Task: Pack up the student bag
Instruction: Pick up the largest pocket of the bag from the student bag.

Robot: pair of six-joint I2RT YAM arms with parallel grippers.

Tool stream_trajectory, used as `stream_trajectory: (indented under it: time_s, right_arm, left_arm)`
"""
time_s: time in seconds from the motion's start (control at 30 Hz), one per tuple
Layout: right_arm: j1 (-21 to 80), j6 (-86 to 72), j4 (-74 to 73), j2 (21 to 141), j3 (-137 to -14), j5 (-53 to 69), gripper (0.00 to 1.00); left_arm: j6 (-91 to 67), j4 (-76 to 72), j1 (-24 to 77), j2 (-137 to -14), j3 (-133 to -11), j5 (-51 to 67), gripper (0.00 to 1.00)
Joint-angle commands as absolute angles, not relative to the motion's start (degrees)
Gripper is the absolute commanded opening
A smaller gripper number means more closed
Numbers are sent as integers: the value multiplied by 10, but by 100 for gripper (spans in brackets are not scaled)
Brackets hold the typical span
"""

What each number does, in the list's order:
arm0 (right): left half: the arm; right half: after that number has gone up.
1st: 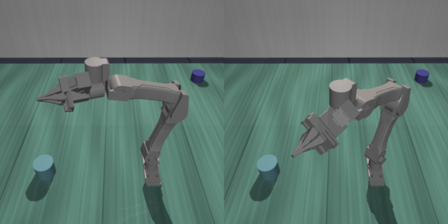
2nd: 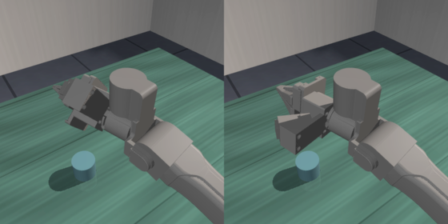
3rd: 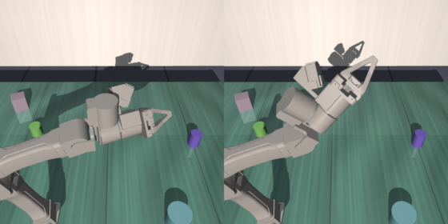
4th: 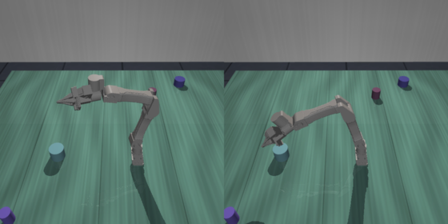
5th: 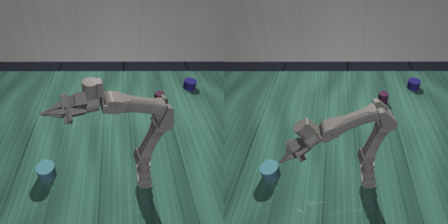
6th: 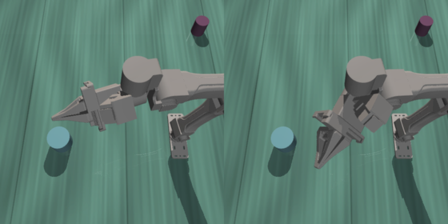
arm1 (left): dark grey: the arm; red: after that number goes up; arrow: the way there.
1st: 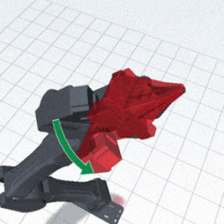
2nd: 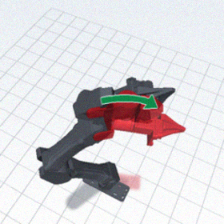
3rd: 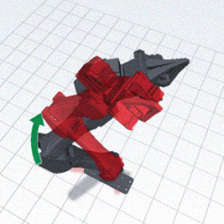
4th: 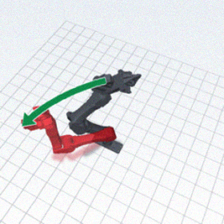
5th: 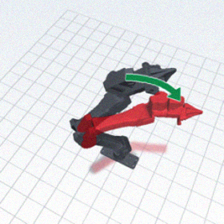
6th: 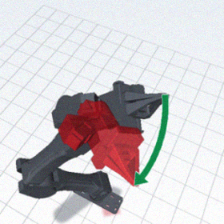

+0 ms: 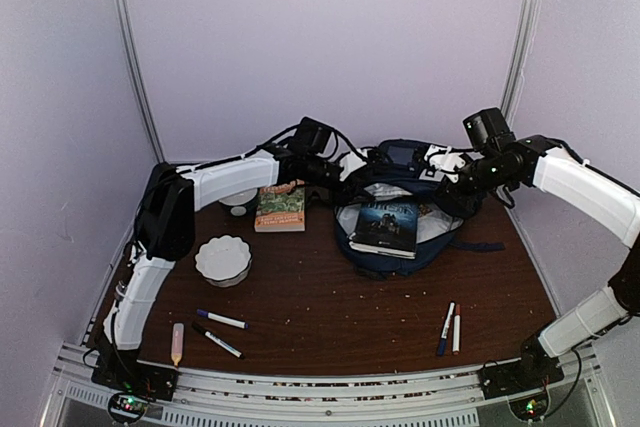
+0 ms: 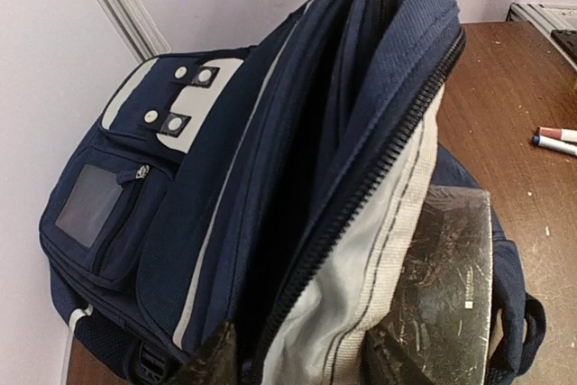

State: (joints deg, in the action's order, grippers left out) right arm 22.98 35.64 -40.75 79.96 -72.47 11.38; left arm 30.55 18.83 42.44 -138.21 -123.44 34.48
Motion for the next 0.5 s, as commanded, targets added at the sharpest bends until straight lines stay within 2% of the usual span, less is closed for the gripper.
stream_trajectory:
  time_s: [0.0, 0.17, 0.2, 0.33, 0.4, 0.47]
  right_arm:
    - [227, 363, -412, 784, -742, 119, 0]
    - [227, 342, -381, 783, -727, 78, 0]
    - [227, 338, -376, 784, -725, 68, 0]
    - [225, 326, -381, 785, -734, 41, 0]
    - [224, 316, -396, 778, -748, 46, 7]
    - [223, 314, -432, 767, -776, 96, 21]
  left_arm:
    - [268, 112, 428, -1398, -1259, 359, 43]
    - [264, 115, 437, -1386, -1248, 360, 4]
    - [261, 112, 439, -1382, -1241, 352, 0]
    - [226, 73, 446, -1361, -1217, 287, 0]
    - [187, 44, 448, -1351, -1213, 238, 0]
    - [159, 30, 449, -1340, -1214, 206, 0]
